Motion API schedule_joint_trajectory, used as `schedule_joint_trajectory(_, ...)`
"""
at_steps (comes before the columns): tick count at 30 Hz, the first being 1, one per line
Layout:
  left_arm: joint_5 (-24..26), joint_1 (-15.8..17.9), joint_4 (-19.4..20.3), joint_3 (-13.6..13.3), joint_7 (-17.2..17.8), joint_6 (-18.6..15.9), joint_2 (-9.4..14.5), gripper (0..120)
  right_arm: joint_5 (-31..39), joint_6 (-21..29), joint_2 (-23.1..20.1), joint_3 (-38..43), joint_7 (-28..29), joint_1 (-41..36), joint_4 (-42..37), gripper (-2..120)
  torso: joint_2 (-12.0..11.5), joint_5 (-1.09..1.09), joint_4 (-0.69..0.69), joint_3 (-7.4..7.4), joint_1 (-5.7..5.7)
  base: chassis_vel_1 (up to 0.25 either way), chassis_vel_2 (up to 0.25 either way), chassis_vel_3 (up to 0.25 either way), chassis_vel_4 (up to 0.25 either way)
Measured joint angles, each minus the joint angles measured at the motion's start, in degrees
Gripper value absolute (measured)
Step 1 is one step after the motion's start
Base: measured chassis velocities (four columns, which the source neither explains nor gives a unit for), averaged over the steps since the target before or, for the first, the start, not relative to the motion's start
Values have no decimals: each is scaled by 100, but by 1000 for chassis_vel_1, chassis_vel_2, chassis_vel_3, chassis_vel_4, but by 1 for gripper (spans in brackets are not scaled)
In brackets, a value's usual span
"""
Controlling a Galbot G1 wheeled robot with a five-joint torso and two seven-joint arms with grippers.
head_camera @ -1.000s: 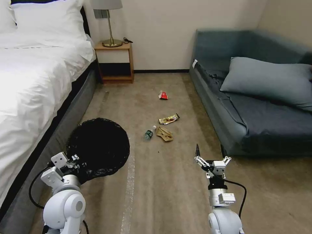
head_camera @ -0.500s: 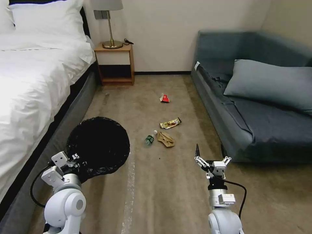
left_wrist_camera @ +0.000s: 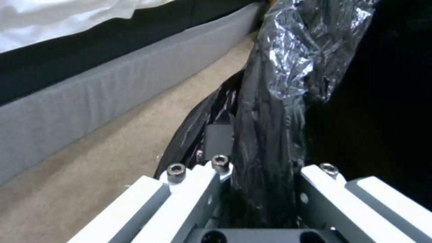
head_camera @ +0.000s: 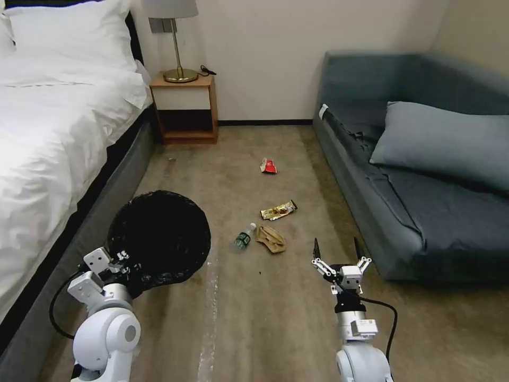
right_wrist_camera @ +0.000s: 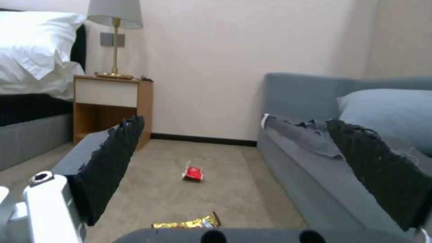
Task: Pick up the trash bin, then pick up the garbage on the floor and place it into the trash bin.
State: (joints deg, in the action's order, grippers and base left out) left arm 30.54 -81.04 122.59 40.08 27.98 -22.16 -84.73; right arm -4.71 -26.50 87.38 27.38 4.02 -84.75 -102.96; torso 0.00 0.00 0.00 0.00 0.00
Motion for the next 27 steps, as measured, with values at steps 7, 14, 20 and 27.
schedule_joint_trajectory(7,-5,-41,4,32,-21,33,-2,1,-15,0,-26,-80,-3,5,69,100,0,1,0,0,0,-133,101,144,-117)
schedule_joint_trajectory(14,-86,-41,-4,16,-22,41,-11,1,-21,14,-99,-123,-13,18,117,100,0,0,0,0,0,-121,121,125,-119)
schedule_joint_trajectory(20,-128,-43,-29,-6,-36,41,-9,1,-29,31,-122,-156,-14,24,161,100,0,0,-1,0,0,-125,130,124,-131)
schedule_joint_trajectory(27,-203,-37,-51,-5,-39,41,-2,1,-35,46,-123,-222,-15,65,261,100,0,1,-1,0,0,-119,130,126,-119)
